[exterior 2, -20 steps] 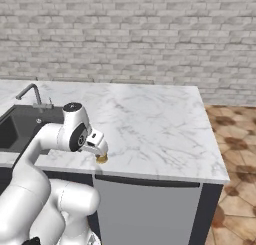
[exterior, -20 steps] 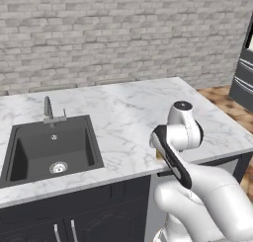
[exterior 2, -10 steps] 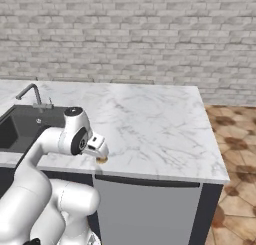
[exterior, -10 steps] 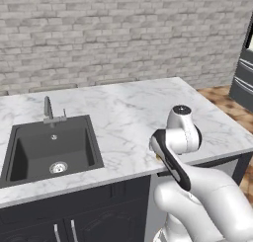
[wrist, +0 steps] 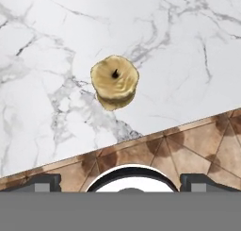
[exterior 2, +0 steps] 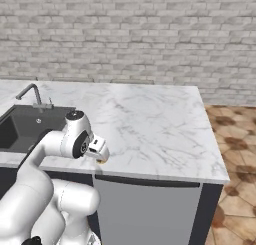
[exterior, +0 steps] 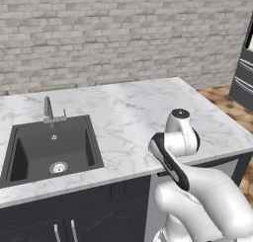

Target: Pick the candle and candle from the dining table and place them in the open cabinet. Close the cabinet after placing the objects.

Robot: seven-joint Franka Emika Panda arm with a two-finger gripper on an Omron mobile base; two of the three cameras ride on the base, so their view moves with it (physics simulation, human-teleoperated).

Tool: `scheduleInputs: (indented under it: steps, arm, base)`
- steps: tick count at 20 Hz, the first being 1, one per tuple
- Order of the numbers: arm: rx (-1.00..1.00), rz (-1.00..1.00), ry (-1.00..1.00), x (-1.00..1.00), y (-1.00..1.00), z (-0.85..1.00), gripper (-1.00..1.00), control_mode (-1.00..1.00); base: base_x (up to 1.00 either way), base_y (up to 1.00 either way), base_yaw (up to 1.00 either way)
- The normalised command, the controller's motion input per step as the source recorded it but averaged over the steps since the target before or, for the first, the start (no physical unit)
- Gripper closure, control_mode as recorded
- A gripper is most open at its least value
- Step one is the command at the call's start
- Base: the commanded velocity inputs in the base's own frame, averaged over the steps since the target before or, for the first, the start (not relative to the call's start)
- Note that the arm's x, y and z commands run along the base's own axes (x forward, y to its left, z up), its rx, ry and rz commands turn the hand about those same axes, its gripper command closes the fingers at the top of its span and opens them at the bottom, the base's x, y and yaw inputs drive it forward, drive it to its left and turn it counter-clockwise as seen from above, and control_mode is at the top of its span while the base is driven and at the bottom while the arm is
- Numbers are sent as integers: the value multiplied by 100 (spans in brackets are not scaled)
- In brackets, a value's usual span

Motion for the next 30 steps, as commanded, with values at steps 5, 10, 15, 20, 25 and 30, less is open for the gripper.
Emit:
scheduleInputs:
  steps: [5, 10, 15, 20, 25, 30]
  arm:
    - [0, 0, 0, 13, 0, -13, -100, -100]
    - [0, 0, 0, 18, 0, -12, -100, -100]
    - [0, 0, 0, 17, 0, -15, -100, -100]
    - [0, 0, 0, 10, 0, -17, -100, -100]
    - [0, 0, 0, 6, 0, -14, -100, -100]
    - [0, 0, 0, 6, 0, -12, -100, -100]
  base:
    - [0, 0, 0]
    - [0, 0, 0]
    - [0, 0, 0]
    - [0, 0, 0]
    - [0, 0, 0]
    - [0, 0, 0]
